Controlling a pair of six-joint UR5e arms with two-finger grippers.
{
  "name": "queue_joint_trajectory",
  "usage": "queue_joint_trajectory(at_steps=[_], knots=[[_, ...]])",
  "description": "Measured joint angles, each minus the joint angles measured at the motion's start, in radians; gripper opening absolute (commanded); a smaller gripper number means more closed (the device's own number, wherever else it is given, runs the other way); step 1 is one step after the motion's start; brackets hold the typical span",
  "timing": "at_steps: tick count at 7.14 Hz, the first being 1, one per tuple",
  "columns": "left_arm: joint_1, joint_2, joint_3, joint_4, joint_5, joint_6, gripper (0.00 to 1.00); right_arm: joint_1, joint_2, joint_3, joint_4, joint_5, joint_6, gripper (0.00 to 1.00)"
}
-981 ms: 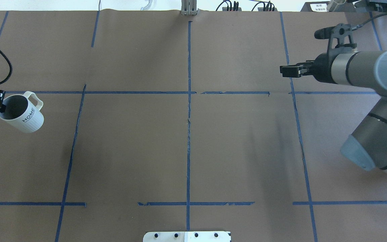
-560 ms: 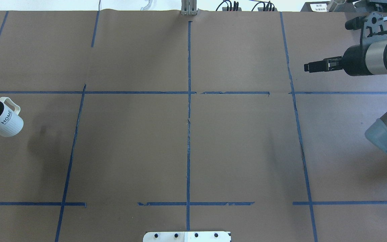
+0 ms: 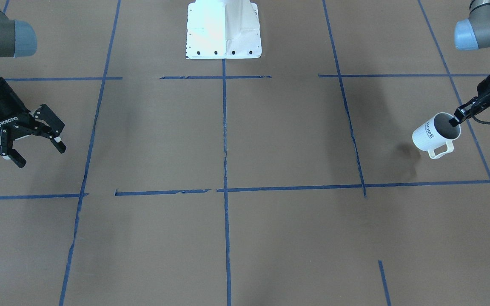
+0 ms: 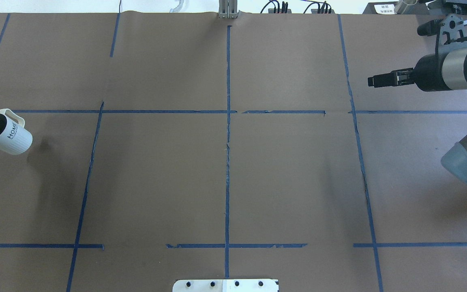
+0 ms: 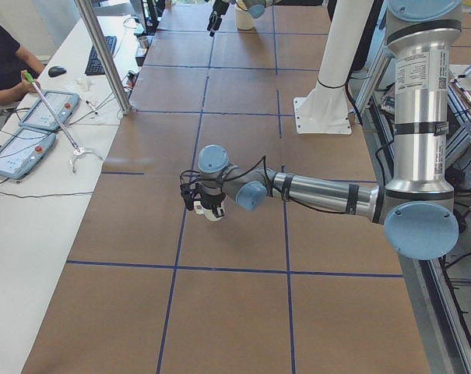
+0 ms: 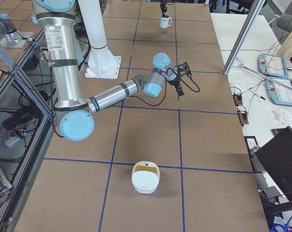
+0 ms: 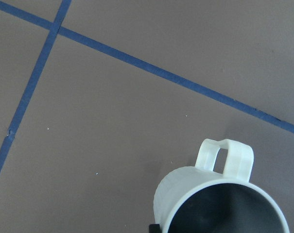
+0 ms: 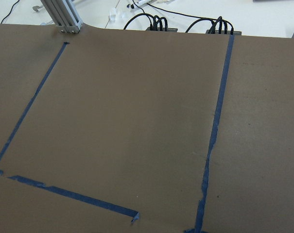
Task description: Left arm hands cup to right arm to dump lemon
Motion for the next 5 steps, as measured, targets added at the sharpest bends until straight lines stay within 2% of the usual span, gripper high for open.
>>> queue_joint_trajectory(at_steps=[1, 2, 3, 5], knots=[[0.004, 0.015, 0.005, -0.028, 0.002, -0.005, 0.23, 0.0, 0.0, 0.0, 0.0, 0.0, 0.0, 1.0], [0.011, 0.024, 0.007, -0.041, 0.002, -0.006, 0.49, 0.0, 0.001, -0.002, -0.001, 0.001, 0.0, 1.0], [0.02, 0.028, 0.007, -0.046, 0.003, -0.003, 0.99, -0.002, 0.003, -0.001, -0.011, 0.002, 0.0, 1.0], [0.025, 0.034, -0.013, -0.048, 0.002, 0.013, 1.0, 0.009, 0.008, 0.003, -0.037, 0.019, 0.0, 1.0]])
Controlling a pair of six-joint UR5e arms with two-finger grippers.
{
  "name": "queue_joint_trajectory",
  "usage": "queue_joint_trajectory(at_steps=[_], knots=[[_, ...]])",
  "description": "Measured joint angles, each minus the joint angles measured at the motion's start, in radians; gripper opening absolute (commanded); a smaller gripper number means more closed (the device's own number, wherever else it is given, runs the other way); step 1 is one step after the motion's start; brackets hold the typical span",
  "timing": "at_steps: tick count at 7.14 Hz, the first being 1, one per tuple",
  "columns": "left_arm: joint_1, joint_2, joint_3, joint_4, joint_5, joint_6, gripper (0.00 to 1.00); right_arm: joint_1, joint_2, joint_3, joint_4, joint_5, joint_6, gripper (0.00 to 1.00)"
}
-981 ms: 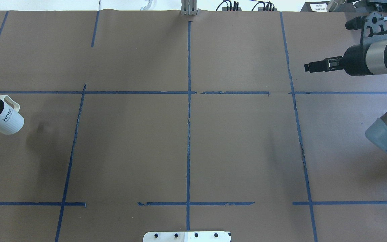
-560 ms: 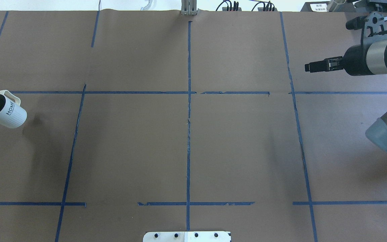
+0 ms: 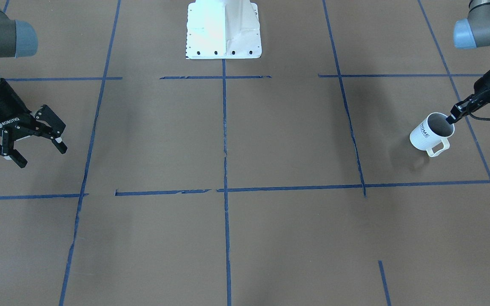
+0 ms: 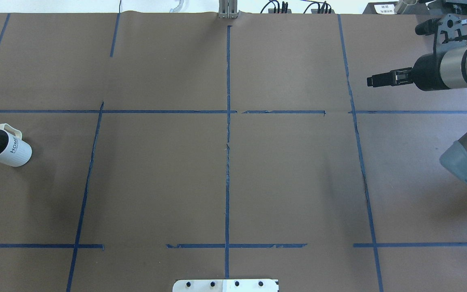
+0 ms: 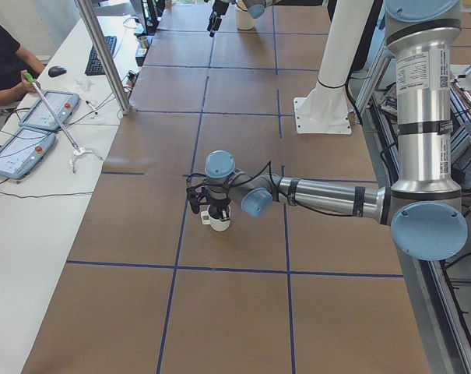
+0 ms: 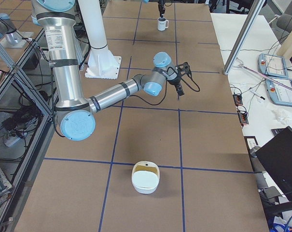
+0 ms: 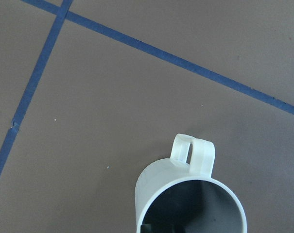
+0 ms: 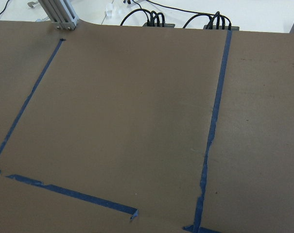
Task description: Left arm hands cup to right arm to dump lemon
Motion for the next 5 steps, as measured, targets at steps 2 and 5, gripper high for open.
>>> queue_joint_trajectory(at_steps=[2, 5], knots=[[-0.024, 0.001, -0.036, 0.004, -0.013, 0.088, 1.0, 0.099, -0.011, 0.001, -0.071, 0.13, -0.013, 1.0], [-0.126, 0.045, -0.048, 0.032, -0.035, 0.463, 1.0, 0.302, -0.148, 0.001, -0.184, 0.322, -0.253, 1.0]])
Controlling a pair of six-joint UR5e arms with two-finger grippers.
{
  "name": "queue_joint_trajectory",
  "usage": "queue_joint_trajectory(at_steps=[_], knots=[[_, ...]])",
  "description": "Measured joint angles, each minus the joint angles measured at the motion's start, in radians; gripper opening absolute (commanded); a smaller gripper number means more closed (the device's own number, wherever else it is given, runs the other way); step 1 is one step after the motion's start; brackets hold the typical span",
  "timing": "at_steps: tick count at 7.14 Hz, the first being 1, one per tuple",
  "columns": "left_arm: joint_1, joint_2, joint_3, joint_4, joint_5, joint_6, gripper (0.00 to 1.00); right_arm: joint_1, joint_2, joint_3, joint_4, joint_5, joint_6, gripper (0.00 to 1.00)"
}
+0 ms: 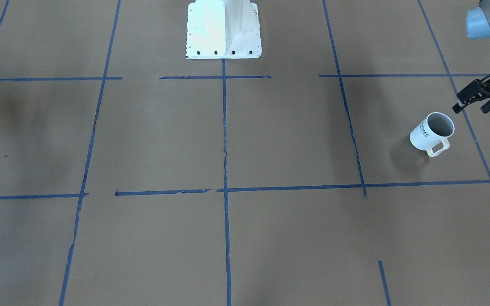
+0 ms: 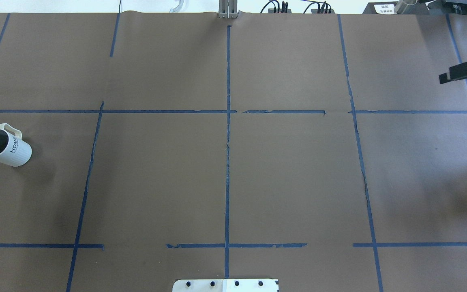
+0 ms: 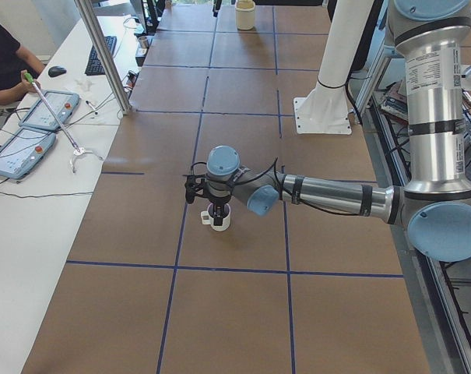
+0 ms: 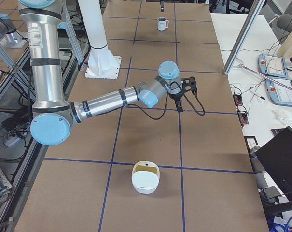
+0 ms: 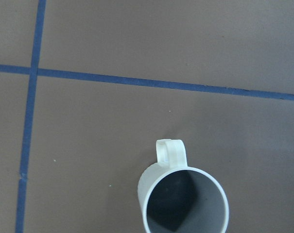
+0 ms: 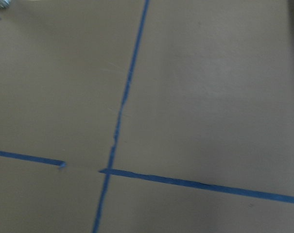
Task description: Left arm hands cup to right arm to dump lemon
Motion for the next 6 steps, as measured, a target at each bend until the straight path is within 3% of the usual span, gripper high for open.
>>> queue_joint_trajectory(at_steps=[3, 6], knots=[[-0.168, 0.009, -0.008, 0.234, -0.049, 0.394, 1.0, 0.106, -0.217, -0.001, -0.121, 0.019, -0.365, 1.0], [-0.238, 0.007, -0.092, 0.502, -0.088, 0.502, 1.0, 0.166, -0.269, 0.0, -0.299, 0.097, -0.53, 1.0]])
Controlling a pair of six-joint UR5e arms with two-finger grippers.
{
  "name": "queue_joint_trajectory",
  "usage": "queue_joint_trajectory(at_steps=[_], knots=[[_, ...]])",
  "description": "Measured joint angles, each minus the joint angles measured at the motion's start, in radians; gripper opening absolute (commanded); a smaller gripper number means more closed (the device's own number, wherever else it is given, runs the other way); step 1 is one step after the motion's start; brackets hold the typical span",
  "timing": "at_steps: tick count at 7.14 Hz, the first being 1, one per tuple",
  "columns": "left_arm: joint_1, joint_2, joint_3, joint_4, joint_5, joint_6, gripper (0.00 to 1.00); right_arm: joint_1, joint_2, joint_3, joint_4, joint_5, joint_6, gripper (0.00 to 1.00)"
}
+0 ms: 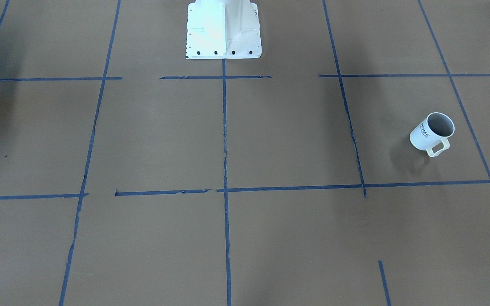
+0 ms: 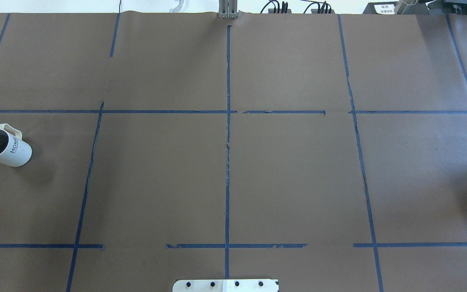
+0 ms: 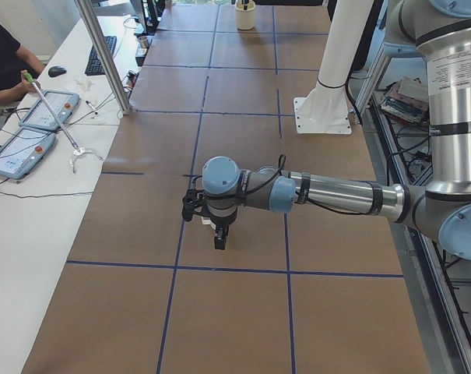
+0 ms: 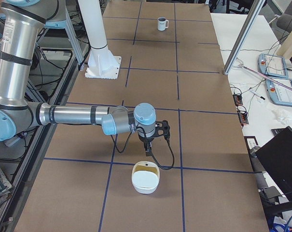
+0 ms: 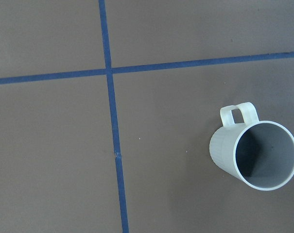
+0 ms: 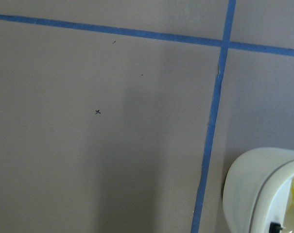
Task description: Left arm hands cup to right arm to dump lemon
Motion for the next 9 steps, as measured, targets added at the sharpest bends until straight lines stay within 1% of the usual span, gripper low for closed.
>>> queue_joint_trajectory(at_steps=[1, 2, 4, 5, 7, 9], knots=[[-0.028, 0.004, -0.023, 0.045, -0.001, 0.029, 1.0, 0.013, -0.001, 0.001, -0.04, 0.012, -0.027, 1.0], [-0.059, 0.008, -0.028, 0.071, 0.003, 0.056, 1.0, 0.027, -0.002, 0.003, -0.055, 0.017, -0.04, 1.0], [-0.118, 0.004, 0.026, 0.085, 0.034, 0.186, 1.0, 0.045, 0.004, 0.008, -0.063, 0.023, -0.046, 1.0], [-0.133, 0.003, 0.046, 0.088, 0.044, 0.223, 1.0, 0.046, 0.006, 0.029, -0.088, 0.034, -0.047, 1.0], [-0.139, 0.006, 0.065, 0.088, 0.051, 0.232, 1.0, 0.043, 0.007, 0.058, -0.187, 0.053, -0.047, 1.0], [-0.136, -0.01, 0.092, 0.09, 0.076, 0.228, 1.0, 0.039, 0.02, 0.057, -0.213, 0.048, -0.047, 1.0]])
